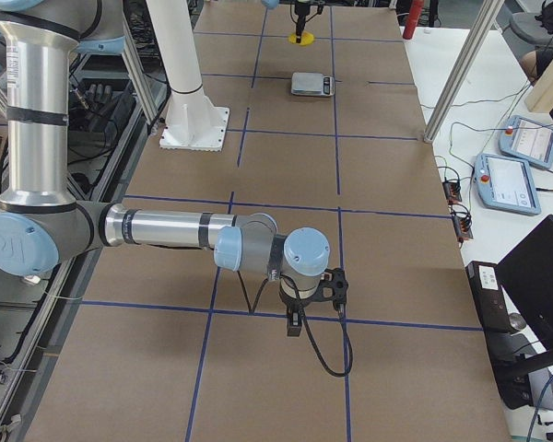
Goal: Weigh mango
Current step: 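Lift the mango with the left gripper and carry it over the scale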
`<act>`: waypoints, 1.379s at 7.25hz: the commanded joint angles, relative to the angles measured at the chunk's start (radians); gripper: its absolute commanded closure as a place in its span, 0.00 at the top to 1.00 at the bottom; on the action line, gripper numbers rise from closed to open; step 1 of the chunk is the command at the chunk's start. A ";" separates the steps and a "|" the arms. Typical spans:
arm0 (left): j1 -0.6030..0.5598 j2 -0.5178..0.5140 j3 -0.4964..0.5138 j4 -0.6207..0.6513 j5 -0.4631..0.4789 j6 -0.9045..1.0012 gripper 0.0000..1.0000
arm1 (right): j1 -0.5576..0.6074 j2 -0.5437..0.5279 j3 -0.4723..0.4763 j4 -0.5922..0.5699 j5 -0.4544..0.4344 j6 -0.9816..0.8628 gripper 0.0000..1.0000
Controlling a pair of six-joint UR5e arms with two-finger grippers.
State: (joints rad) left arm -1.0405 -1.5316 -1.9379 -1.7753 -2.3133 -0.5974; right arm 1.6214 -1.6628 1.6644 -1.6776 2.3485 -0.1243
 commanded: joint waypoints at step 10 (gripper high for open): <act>0.273 -0.404 0.227 0.094 0.146 -0.363 0.00 | 0.000 0.000 0.000 -0.001 0.000 0.000 1.00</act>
State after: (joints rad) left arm -0.7794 -1.9382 -1.7187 -1.6766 -2.1680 -0.9596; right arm 1.6214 -1.6634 1.6644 -1.6778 2.3485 -0.1242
